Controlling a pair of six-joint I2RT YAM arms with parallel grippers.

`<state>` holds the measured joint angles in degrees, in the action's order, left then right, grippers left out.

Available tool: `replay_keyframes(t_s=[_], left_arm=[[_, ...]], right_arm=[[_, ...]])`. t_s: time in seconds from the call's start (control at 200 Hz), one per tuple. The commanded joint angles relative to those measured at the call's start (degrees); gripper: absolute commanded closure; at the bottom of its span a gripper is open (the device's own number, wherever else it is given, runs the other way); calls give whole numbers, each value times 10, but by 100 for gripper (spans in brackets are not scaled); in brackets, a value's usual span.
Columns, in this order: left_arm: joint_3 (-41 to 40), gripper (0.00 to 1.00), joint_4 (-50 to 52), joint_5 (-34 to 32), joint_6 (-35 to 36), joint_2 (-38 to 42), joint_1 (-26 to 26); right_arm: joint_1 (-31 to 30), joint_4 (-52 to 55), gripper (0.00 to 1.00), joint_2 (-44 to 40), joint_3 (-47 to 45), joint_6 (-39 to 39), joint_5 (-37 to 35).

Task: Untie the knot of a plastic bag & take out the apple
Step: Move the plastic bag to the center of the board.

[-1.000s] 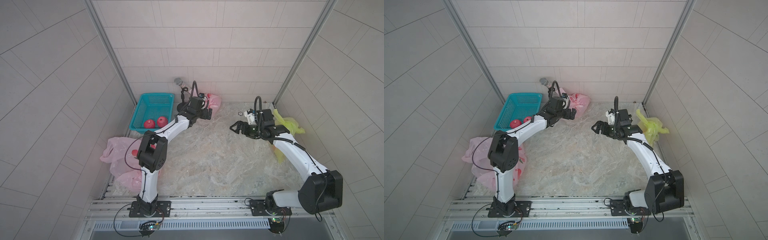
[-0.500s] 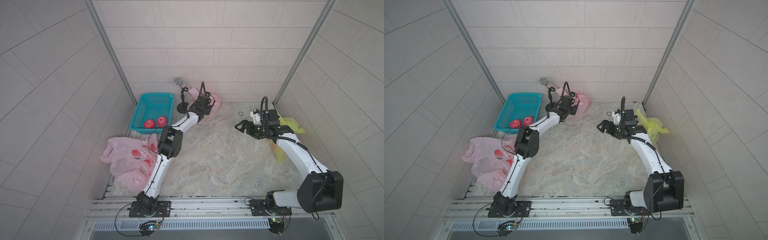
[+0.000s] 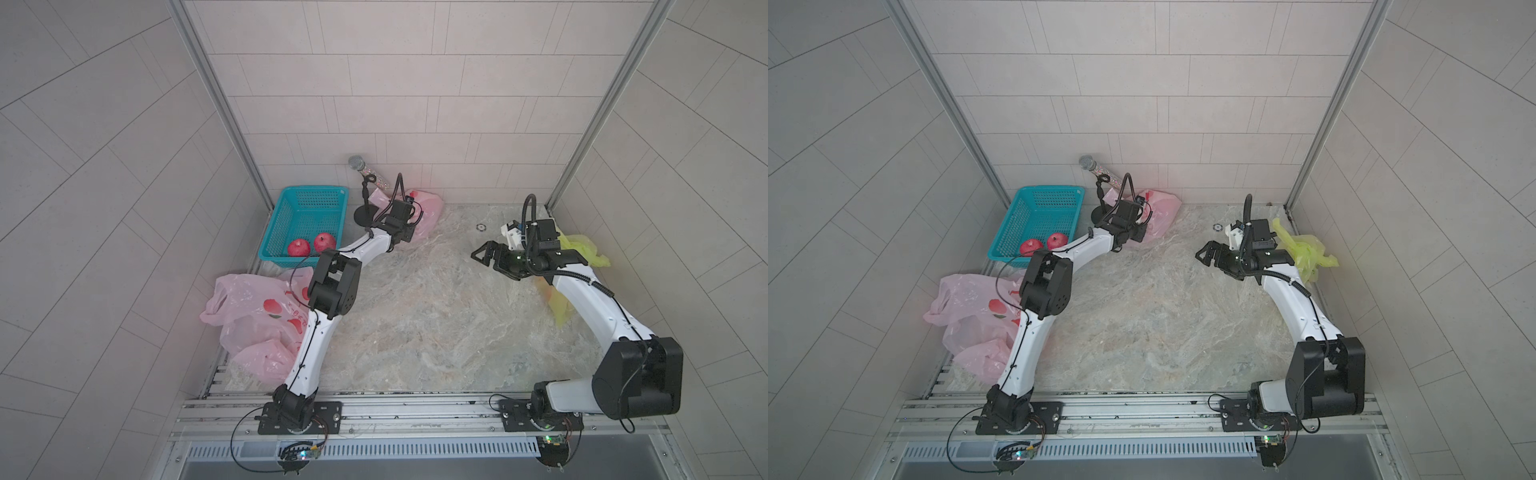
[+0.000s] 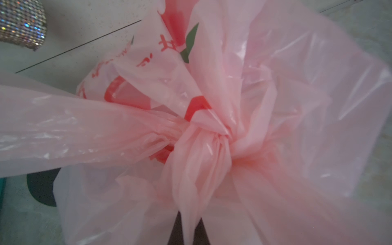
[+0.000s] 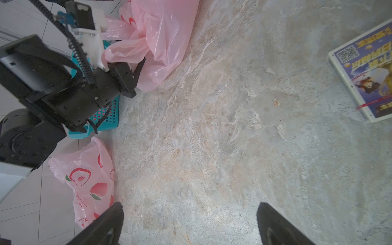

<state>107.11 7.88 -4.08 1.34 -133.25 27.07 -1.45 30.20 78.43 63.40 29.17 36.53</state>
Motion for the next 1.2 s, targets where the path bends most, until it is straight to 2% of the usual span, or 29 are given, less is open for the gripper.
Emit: replay_keyframes(t_s=[0.0,0.245,0.42,0.53,0.615,0.7,0.74,0.846,0.886,0.996,1.151,1.196], left_arm=[[-80,100,-94,61,4,114,14],[-347,100,-135,148,14,322,51],[-532,100,-155,133,-2,445,109],[-612,100,-166,101,-17,500,156],[-651,99,-168,69,-20,530,192],[-677,92,-165,40,-34,555,216],[-688,86,-166,25,-40,567,224],[-714,65,-174,8,-59,596,231],[-723,60,-181,6,-61,605,232],[-735,55,-194,0,-61,614,232],[-729,54,-197,-11,-59,599,232],[-724,51,-197,-15,-58,595,232]], right_arm=[[-16,-3,0,-10,1,0,13],[-60,20,2,-30,11,-19,7],[-91,55,4,-52,28,-40,-8],[-119,77,4,-61,40,-57,-17],[-151,100,6,-55,55,-76,-33],[-185,117,9,-38,62,-92,-46],[-201,118,11,-33,61,-95,-52],[-239,104,20,-13,52,-104,-74],[-252,105,23,1,52,-113,-85],[-278,101,30,35,59,-133,-106],[-305,115,26,75,73,-150,-152],[-306,118,24,81,74,-151,-158]])
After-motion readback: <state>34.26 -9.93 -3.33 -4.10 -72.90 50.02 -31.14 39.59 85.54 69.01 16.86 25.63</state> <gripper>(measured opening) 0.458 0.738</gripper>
